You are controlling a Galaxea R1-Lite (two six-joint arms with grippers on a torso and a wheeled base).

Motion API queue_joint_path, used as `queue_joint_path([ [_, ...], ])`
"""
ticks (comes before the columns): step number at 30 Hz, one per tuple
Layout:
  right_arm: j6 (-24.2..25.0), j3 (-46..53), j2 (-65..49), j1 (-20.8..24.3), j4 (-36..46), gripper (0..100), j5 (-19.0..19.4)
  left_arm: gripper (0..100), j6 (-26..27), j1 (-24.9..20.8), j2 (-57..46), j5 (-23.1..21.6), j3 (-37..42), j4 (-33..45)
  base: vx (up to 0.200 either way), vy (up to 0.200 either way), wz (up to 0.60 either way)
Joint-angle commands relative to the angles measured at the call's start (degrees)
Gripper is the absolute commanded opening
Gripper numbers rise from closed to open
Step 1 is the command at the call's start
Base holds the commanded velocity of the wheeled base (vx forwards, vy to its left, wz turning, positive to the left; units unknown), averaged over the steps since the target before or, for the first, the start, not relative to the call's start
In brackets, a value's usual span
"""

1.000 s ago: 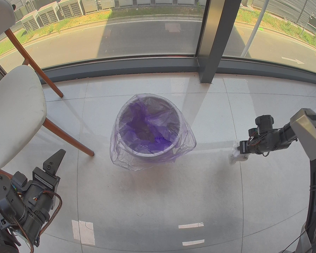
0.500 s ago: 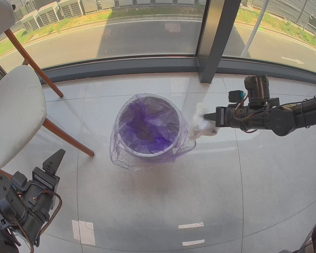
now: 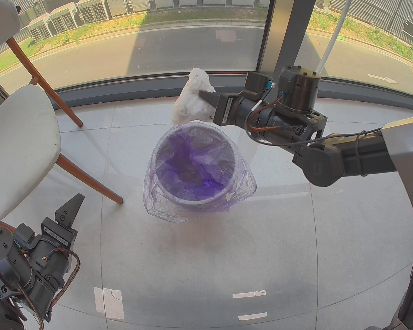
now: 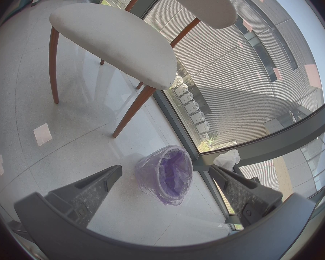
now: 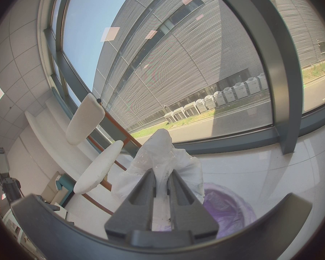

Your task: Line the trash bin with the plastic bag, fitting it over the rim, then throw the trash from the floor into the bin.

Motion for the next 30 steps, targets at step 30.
queue_joint_path([
  [30,-7.13,-6.41,29.94,-0.83,-30.44,0,-1.57,100,-0.22,0.12,0.05,0.16,1.01,-0.04,0.0,0.0,0.0],
])
